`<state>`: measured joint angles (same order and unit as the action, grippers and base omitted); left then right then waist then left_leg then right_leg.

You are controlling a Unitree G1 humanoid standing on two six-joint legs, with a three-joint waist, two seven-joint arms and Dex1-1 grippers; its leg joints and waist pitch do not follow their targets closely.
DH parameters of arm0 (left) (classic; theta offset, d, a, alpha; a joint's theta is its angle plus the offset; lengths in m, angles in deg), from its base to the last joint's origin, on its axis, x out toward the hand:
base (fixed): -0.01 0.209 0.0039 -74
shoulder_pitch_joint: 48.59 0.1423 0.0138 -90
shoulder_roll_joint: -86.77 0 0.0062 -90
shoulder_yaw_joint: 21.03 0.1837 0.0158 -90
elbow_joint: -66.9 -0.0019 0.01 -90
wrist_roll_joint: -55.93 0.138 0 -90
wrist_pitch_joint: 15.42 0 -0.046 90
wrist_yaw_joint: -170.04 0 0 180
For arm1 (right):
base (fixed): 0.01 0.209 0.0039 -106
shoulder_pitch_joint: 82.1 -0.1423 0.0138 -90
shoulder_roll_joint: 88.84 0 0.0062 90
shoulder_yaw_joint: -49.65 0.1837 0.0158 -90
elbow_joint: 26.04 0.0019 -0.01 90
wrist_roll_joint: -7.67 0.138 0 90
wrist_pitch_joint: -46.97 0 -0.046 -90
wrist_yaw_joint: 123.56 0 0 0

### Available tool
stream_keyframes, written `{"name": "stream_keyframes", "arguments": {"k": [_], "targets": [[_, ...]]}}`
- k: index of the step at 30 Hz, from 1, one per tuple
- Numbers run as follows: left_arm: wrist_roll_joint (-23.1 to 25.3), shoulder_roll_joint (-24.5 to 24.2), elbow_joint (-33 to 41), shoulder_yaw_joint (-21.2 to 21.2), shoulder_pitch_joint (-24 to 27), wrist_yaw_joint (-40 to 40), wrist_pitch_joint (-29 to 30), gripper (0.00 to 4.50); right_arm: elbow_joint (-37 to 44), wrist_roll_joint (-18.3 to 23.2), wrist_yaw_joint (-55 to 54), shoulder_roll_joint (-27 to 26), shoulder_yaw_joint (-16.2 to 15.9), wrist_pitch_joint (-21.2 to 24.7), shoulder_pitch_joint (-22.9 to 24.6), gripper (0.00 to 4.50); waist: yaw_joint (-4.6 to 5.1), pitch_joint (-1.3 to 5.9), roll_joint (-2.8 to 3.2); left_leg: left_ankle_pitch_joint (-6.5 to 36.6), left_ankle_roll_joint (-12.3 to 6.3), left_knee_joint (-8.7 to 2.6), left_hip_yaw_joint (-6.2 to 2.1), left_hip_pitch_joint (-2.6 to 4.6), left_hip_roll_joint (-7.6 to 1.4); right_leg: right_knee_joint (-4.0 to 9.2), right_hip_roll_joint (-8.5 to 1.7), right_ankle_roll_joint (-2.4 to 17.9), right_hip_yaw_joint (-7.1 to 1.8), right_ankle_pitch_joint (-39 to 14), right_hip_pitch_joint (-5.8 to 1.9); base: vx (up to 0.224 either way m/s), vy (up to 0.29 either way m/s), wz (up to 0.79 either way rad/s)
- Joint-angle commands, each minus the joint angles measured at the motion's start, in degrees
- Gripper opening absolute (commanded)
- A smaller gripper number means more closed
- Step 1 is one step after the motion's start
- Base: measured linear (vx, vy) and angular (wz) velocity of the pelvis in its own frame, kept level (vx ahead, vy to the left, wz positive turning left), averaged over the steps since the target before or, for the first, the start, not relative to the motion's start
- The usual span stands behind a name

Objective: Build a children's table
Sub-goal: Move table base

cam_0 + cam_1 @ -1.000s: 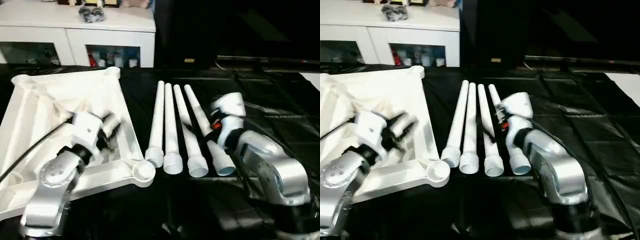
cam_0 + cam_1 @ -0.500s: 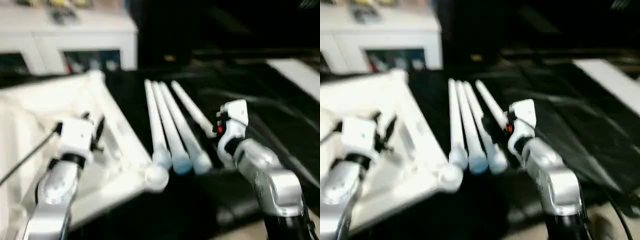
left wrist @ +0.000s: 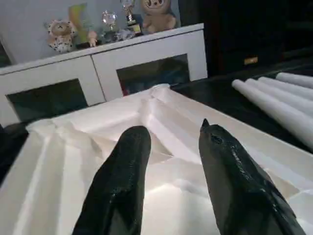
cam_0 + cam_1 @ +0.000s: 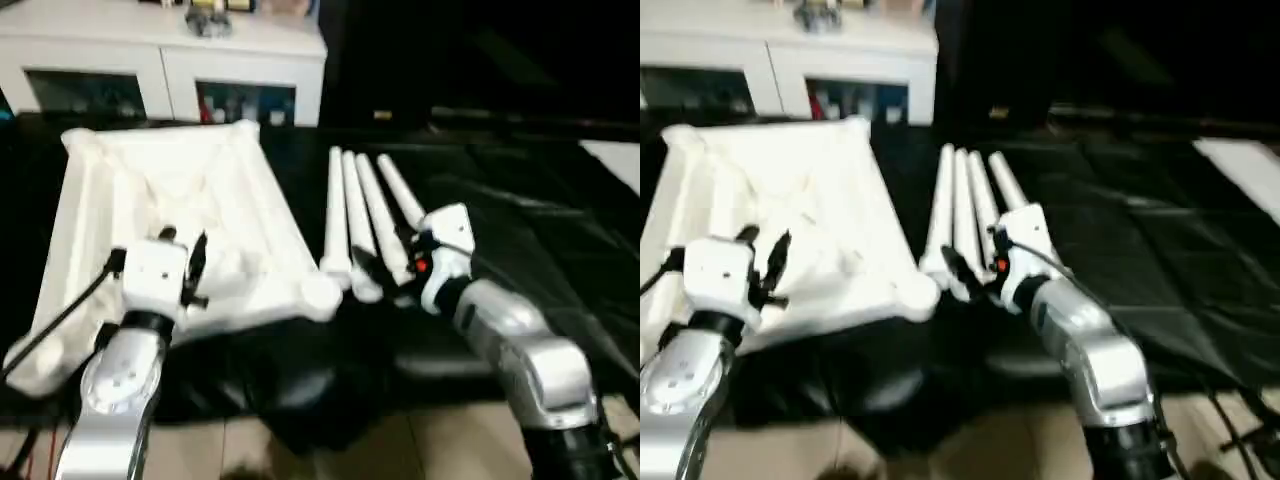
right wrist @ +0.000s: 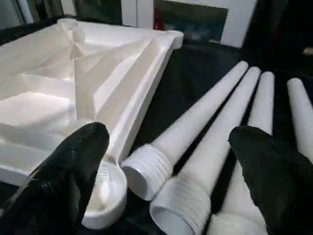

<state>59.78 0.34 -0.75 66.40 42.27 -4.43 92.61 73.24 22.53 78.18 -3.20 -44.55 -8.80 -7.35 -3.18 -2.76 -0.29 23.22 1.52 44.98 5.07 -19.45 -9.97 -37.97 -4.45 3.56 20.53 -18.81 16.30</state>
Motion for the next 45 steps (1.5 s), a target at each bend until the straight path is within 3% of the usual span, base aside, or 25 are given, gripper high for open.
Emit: {"name": "stream_keyframes", "arguments": {"k": [1,2,4,5,7,10,14,15,16,22,25,26,27,29,30,32,33,34,35,36,37,38,41,42,45], "targets": [[-2.32,1.19,-0.49,-0.97,-0.08,0.28,2.12,1.91,-0.28,-0.04,0.13,0.27,0.74,0.21,-0.62,4.5,4.93,4.99,2.53,-26.31,-14.15,-11.1,-14.4,5.04,-9.33,-8.24,0.08,-1.0,-10.0,-4.44,7.97,-0.088,-0.149,0.35],[-3.97,1.85,-0.91,-1.92,-0.74,0.29,3.53,1.91,-0.63,0.86,-0.45,-0.19,1.78,1.29,-0.77,4.5,2.59,4.36,1.81,-42.98,-16.61,-8.28,-9.64,3.93,-9.64,-8.36,-1.66,-3.19,-14.85,-2.78,11.03,-0.088,-0.149,0.35],[-4.39,1.87,-1.59,-2.38,-1.49,0.39,4.68,1.91,-0.93,2.01,-0.79,-0.61,3.02,2.11,-0.89,4.5,1.76,4.63,0.93,-42.95,-15.99,-8.37,-2.77,0.75,-7.01,-5.26,-2.5,-5.24,-17.13,6.09,8.89,-0.1,-0.135,-0.18],[-3.79,1.53,-1.95,-2.21,-1.79,0.61,4.76,1.91,-1.08,1.87,-0.64,-0.17,3.09,1.85,-0.92,4.5,0.23,4.91,-3.83,-17.51,-7.54,-5.29,3.59,-0.23,1.2,4.21,-2.67,-7.54,-22.71,0.75,6.93,-0.097,-0.132,-0.39],[-3.48,1.45,-2.13,-2.15,-1.99,0.63,4.54,1.91,-1.25,1.75,-0.55,0.22,3.13,1.62,-0.95,4.5,-4.16,3.85,-5.13,1.88,-3.22,-0.59,2.25,-2.49,2.47,9.57,-9.44,-9.37,-34.28,-26.73,3.68,-0.091,-0.101,-0.5],[-2.69,1.12,-2.5,-1.93,-2.41,0.31,3.99,1.91,-1.47,1.08,-0.52,0.69,2.79,0.77,-1.09,4.5,-4.69,3.19,-6.17,-0.56,-0.86,0.62,0.3,-2.74,6.01,9.92,-4.24,-6.41,-39.43,-23.35,2.77,-0.078,-0.035,-0.45],[1.08,-0.72,-3.3,-0.62,-3.33,-1.02,2.99,1.91,-1.34,-0.68,0.21,1.58,1.05,-0.99,-1.22,4.5,-0.93,3.43,2.2,6.22,-1.77,-14.89,-6.64,2.01,0.36,5.13,4.58,3.06,-26.52,-8.75,6.15,-0.092,0.108,-0.14],[0.77,-0.5,-3.44,-0.83,-3.43,-1.2,3.04,1.91,-1.32,-0.78,0.18,1.5,0.77,-0.93,-1.19,4.5,0.85,2.95,2.72,18.95,3.68,-18.18,-8.64,-0.59,-4.38,-0.1,3.21,0.2,-22.5,1.54,5.36,-0.088,0.162,0.07],[0.55,-0.25,-3.6,-1.15,-3.58,-1.31,3.08,1.91,-1.27,-0.99,0.25,1.47,0.25,-1.02,-1.07,4.5,0.07,2.74,3.45,23.75,5.38,-18.54,-12.68,-1.26,-2.45,-1.22,1.88,-0.71,-19.69,5.49,4.36,-0.061,0.076,0.36],[1.37,-0.43,-3.26,-0.89,-3.33,-1.76,2.7,1.91,-1.33,-1.29,1.07,1.35,-0.51,-1.34,-1.03,4.5,3.03,5.61,2.46,-28.08,1.62,-18.55,-23.62,4.07,2.83,-1.69,2.76,0.98,-18.74,-6.06,4.52,-0.038,-0.06,0.38],[1.65,-0.47,-3.3,-0.74,-3.36,-2.02,2.49,1.91,-1.65,-1.31,1.28,1.46,-0.66,-1.68,-1.26,4.5,3.11,5.51,-1.92,-8.3,3.58,-19.28,-20.45,-0.68,8.14,4.85,1.35,12.51,-21.55,-4.24,-1.1,-0.05,-0.237,0.42],[1.41,-0.19,-3.4,-0.9,-3.43,-2.11,2.65,1.91,-1.83,-1.38,1.28,1.59,-0.84,-1.92,-1.37,4.5,1.42,4.89,-3.56,3.86,2.41,-9.31,-12.11,-7.97,10.95,11.52,-4.59,24.62,-21.75,-6.45,-3.26,-0.078,-0.315,0.67],[1.04,0.17,-3.48,-1.15,-3.49,-2.13,3.23,1.91,-1.98,-1.58,1.25,1.8,-1.09,-2.19,-1.48,4.5,-0.82,3.61,-2.29,1.16,-0.15,1.33,-2.7,-6.78,7.55,12.63,-8.27,27.23,-19.07,-6.86,-0.68,-0.1,-0.273,0.54],[0.41,0.63,-3.53,-1.61,-3.52,-2.08,4.0,1.91,-2.09,-1.96,1.21,2.05,-1.42,-2.46,-1.61,4.5,-0.23,1.83,-2.37,1.72,-1.63,2.47,1.23,-3.78,4.18,13.73,-8.73,22.49,-14.38,-11.65,1.84,-0.083,-0.259,0.45],[-2.35,2.03,-3.72,-3.51,-3.77,-1.93,5.91,1.91,-2.31,-1.29,1.05,1.51,-0.8,-1.8,-1.66,4.5,-0.53,3.45,-1.92,4.05,-4.27,-2.29,2.18,-3.55,2.84,12.84,-7.3,17.61,-17.62,-10.64,-1.71,-0.007,-0.218,0.23],[-2.86,2.29,-3.8,-4.05,-3.84,-2.02,6.26,1.91,-2.39,-1.32,1.06,1.43,-0.68,-1.8,-1.64,4.5,-2.93,4.87,0.56,-6.75,-8.87,-10.17,0.05,-2.15,-1.96,10.71,-5.35,-1.08,-17.49,2.7,-3.49,0.003,-0.199,0.22],[-2.93,2.26,-3.91,-4.21,-3.9,-2.02,6.25,1.91,-2.47,-1.62,0.97,1.39,-0.65,-2.08,-1.62,4.5,-1.61,6.71,0.0,-23.84,-20.83,-11.14,-7.04,4.94,-13.53,0.38,-5.96,-11.16,-17.6,14.12,4.45,0.029,-0.173,0.13],[-2.71,2.17,-3.96,-4.08,-3.87,-2.06,6.0,1.91,-2.5,-2.46,0.8,1.64,-1.06,-2.55,-1.59,4.5,0.64,7.18,-1.18,-50.39,-26.29,-7.98,-8.93,10.69,-13.05,-3.57,-10.29,-9.64,-22.84,13.98,13.24,0.001,-0.115,0.07],[-2.47,2.14,-3.98,-3.94,-3.84,-2.07,5.83,1.91,-2.53,-2.94,0.62,1.87,-1.38,-2.87,-1.57,4.5,-0.95,5.69,-3.79,-45.72,-18.9,-2.34,-0.71,0.7,1.62,0.79,-11.37,-12.75,-26.93,27.63,8.78,0.0,0.0,0.0],[-2.33,2.19,-4.01,-3.83,-3.84,-2.15,5.71,1.91,-2.59,-3.06,0.68,1.93,-1.56,-3.19,-1.52,4.5,-1.96,5.45,-5.95,-23.92,-16.51,0.45,0.04,-4.85,4.65,5.01,-12.87,-16.91,-30.75,36.5,4.3,-0.251,0.367,0.22],[-2.18,2.23,-4.09,-3.75,-3.86,-2.28,5.56,1.91,-2.68,-3.11,0.73,1.95,-1.71,-3.45,-1.49,4.5,-2.77,3.81,-4.43,-7.1,-11.79,3.46,-2.13,-6.41,2.03,8.66,-19.74,-14.37,-32.91,34.47,5.93,-0.351,0.627,0.15],[-1.9,2.21,-4.15,-3.7,-3.87,-2.5,5.11,1.91,-2.68,-2.93,0.65,1.82,-1.66,-3.21,-1.47,4.5,-1.8,3.82,-4.51,5.94,0.5,2.89,-4.53,-4.96,1.08,8.54,-17.69,0.77,-27.79,14.9,4.33,-0.351,0.627,0.15],[-1.03,2.15,-4.16,-3.7,-3.86,-3.19,4.19,1.91,-2.64,-2.83,0.48,1.58,-1.61,-3.02,-1.49,4.5,1.8,1.23,0.65,11.47,-0.09,-13.25,-3.79,-3.06,2.3,5.35,-1.48,2.73,-15.02,-22.59,4.2,-0.106,0.339,-0.34],[-1.26,2.09,-4.16,-3.77,-3.96,-2.94,4.94,1.91,-2.6,-2.9,0.3,1.31,-1.51,-3.24,-1.49,4.5,3.15,4.05,3.06,9.65,-3.18,-14.26,-5.93,0.61,2.38,-1.06,1.03,0.86,-14.93,-6.32,4.97,-0.011,0.067,-0.02],[-1.86,2.16,-4.56,-4.0,-4.11,-2.63,4.47,1.91,-2.53,-3.25,-0.52,0.8,-1.23,-3.62,-1.56,4.5,2.7,3.93,1.09,-34.37,-11.69,-9.49,-5.3,0.33,1.18,3.15,-1.06,2.99,-16.75,15.88,4.45,0.0,0.0,0.0]]}}
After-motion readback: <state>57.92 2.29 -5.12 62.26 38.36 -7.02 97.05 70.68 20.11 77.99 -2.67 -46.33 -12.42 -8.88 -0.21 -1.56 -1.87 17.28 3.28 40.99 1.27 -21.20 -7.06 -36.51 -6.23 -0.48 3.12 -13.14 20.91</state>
